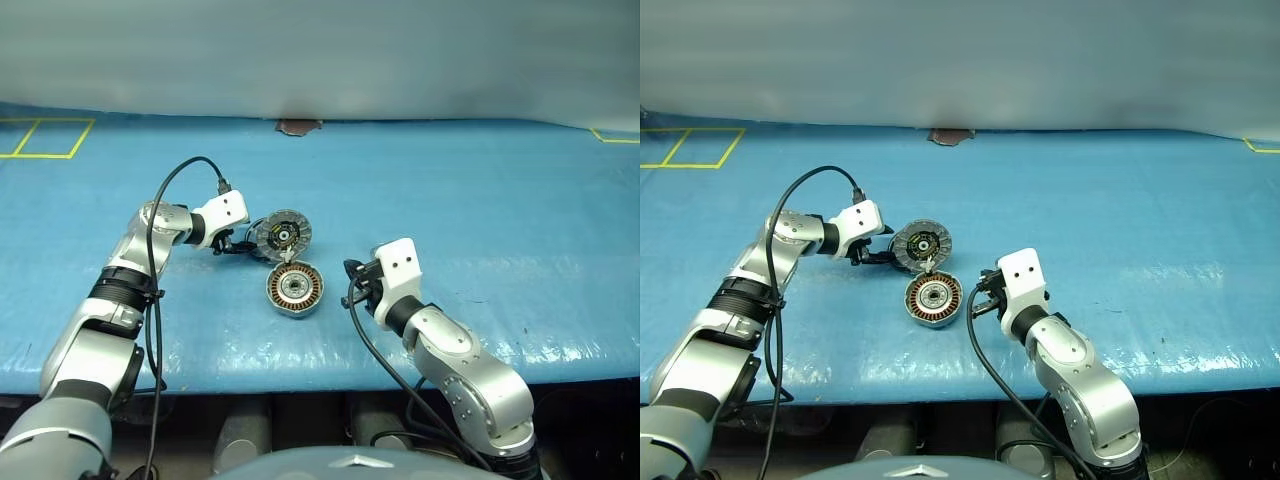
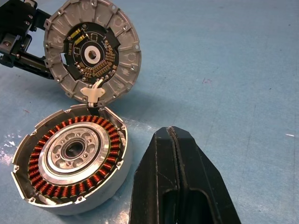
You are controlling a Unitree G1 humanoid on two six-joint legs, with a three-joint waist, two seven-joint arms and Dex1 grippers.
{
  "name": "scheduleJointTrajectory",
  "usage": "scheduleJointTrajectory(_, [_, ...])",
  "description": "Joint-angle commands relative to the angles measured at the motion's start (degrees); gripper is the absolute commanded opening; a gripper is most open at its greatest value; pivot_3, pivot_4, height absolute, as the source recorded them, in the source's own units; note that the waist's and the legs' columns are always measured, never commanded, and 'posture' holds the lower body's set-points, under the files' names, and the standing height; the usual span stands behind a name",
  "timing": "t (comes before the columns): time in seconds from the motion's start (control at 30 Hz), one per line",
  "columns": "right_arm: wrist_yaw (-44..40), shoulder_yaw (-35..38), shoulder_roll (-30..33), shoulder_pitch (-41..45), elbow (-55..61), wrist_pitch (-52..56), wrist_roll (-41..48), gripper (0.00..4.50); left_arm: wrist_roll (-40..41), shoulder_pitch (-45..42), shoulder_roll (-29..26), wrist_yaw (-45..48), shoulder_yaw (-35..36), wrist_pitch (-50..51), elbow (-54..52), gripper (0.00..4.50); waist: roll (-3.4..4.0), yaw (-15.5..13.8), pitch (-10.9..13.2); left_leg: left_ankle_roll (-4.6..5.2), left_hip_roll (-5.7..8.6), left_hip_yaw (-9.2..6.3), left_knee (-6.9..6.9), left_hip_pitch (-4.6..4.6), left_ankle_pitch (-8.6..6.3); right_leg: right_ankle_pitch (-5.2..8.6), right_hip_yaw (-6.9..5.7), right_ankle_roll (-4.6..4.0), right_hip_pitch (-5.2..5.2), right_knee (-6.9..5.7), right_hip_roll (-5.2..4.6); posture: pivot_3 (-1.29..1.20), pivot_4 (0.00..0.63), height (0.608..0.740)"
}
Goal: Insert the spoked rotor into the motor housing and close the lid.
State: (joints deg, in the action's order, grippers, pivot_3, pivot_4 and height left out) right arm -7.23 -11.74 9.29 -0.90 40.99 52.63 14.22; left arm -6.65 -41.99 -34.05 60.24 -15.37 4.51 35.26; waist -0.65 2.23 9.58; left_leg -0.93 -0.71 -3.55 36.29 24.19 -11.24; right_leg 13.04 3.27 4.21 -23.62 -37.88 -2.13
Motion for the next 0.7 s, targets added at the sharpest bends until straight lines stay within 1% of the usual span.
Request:
scheduleJointTrajectory(0.03, [-0.11, 0.25, -0.08, 0.57, 1.41, -1.52, 0.01, 0.00, 0.08, -0.52, -0.52, 0.19, 0.86, 0.01, -0.51, 2.49, 0.00, 0.00, 0.00, 0.00, 0.00, 0.00, 0.00, 0.00, 0.00, 0.00, 0.00, 0.00, 0.00, 0.00, 0.00, 0.00, 0.150, 0.740])
scheduleJointTrajectory(0.07, [-0.14, 0.24, -0.05, 0.58, 1.40, -1.48, 0.01, 0.00, -0.01, -0.55, -0.56, -0.01, 0.88, 0.11, -0.58, 2.21, 0.00, 0.00, 0.00, 0.00, 0.00, 0.00, 0.00, 0.00, 0.00, 0.00, 0.00, 0.00, 0.00, 0.00, 0.00, 0.00, 0.150, 0.740])
scheduleJointTrajectory(0.33, [-0.23, 0.43, 0.00, 0.32, 1.48, -1.43, 0.09, 0.00, 1.89, -1.39, -1.18, -0.15, 3.12, 2.39, -1.31, 2.21, 0.00, 0.02, 0.00, 0.00, 0.00, 0.00, 0.00, 0.00, 0.00, 0.00, 0.00, 0.00, -0.01, 0.01, 0.00, 0.00, 0.150, 0.740])
scheduleJointTrajectory(0.53, [-0.27, 0.47, -0.07, 0.52, 1.22, -1.57, 0.07, 0.00, 1.88, -1.61, -1.72, 0.59, 3.03, 3.34, -1.44, 2.21, 0.00, -0.01, 0.00, 0.00, 0.00, 0.00, 0.00, 0.00, 0.00, 0.00, 0.00, 0.00, 0.00, 0.01, 0.00, 0.00, 0.150, 0.740])
scheduleJointTrajectory(0.57, [-0.28, 0.47, -0.10, 0.55, 1.18, -1.64, 0.08, 0.00, 1.70, -1.63, -1.79, 0.43, 2.96, 3.39, -1.48, 1.86, 0.00, -0.01, 0.00, 0.00, 0.00, 0.00, 0.00, 0.00, 0.00, 0.00, 0.00, 0.00, 0.00, 0.01, 0.00, 0.00, 0.150, 0.740])
scheduleJointTrajectory(0.6, [-0.29, 0.46, -0.14, 0.55, 1.13, -1.72, 0.07, 0.00, 1.55, -1.64, -1.86, 0.44, 2.85, 3.44, -1.54, 1.65, 0.00, -0.01, 0.00, 0.00, 0.00, 0.00, 0.00, 0.00, 0.00, 0.00, 0.00, 0.00, 0.00, 0.01, 0.00, 0.00, 0.150, 0.740])
scheduleJointTrajectory(0.67, [-0.27, 0.42, -0.18, 0.58, 1.08, -1.80, 0.04, 0.00, 1.13, -1.68, -1.98, 0.19, 2.66, 3.54, -1.70, 1.00, 0.00, 0.02, 0.00, 0.00, 0.00, 0.00, 0.00, 0.00, 0.00, 0.00, 0.00, 0.00, -0.01, 0.01, 0.00, 0.00, 0.150, 0.740])
scheduleJointTrajectory(0.7, [-0.26, 0.40, -0.20, 0.61, 1.05, -1.81, 0.01, 0.00, 1.04, -1.75, -1.92, -0.06, 2.67, 3.60, -1.70, 1.00, 0.00, 0.02, 0.00, 0.00, 0.00, 0.00, 0.00, 0.00, 0.00, 0.00, 0.00, 0.00, -0.01, 0.00, 0.00, 0.00, 0.150, 0.740])
